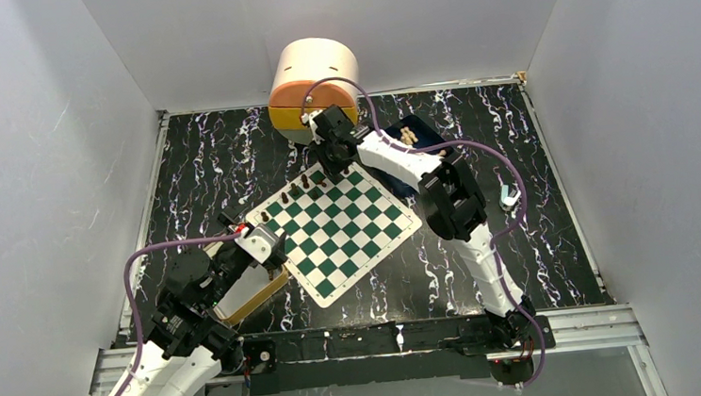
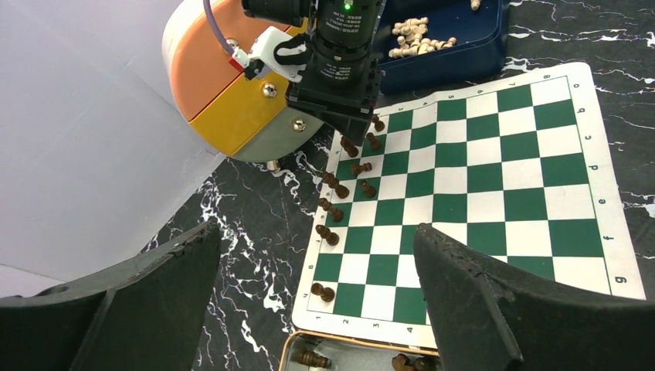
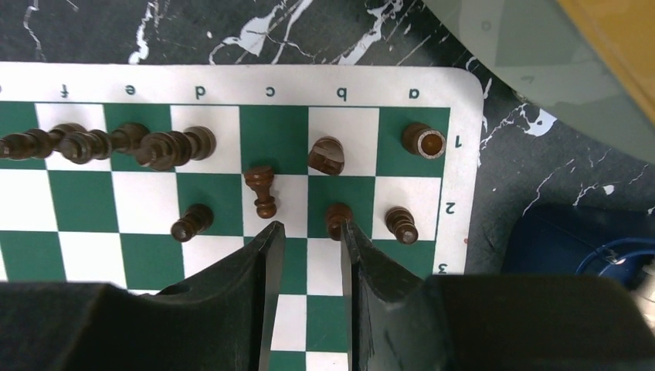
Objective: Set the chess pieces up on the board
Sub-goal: Place the chess piece on the chessboard, then pick up the chess piece from the chessboard.
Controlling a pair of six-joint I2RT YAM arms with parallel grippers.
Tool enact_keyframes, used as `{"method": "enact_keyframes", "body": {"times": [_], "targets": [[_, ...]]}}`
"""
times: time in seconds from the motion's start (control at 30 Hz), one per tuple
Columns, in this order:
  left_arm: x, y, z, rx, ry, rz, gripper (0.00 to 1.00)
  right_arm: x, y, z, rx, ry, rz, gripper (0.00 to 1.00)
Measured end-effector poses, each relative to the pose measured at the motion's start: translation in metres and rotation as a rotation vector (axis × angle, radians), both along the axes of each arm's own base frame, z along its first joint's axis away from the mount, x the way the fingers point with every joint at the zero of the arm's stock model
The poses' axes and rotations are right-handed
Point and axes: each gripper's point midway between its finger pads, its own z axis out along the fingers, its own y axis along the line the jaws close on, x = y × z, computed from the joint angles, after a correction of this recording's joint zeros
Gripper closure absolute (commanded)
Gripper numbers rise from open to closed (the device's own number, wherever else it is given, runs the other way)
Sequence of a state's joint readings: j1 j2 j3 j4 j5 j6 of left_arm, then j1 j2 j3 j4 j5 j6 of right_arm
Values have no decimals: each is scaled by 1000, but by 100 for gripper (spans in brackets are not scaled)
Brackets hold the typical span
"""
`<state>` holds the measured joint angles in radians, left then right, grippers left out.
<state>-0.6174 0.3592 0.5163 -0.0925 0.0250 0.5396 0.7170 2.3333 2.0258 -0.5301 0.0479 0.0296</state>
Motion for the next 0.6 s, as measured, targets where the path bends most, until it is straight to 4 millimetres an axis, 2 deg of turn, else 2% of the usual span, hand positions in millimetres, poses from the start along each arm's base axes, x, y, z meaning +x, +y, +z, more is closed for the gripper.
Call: {"method": "enact_keyframes", "body": {"times": [0.27,0.6], "targets": [[0,0,-2,3,6,0,8,-6,12,15,23,-21,29,63],[-1,1,-3,7,11,0,8,-19,32,19,55,-21,107,65]]}}
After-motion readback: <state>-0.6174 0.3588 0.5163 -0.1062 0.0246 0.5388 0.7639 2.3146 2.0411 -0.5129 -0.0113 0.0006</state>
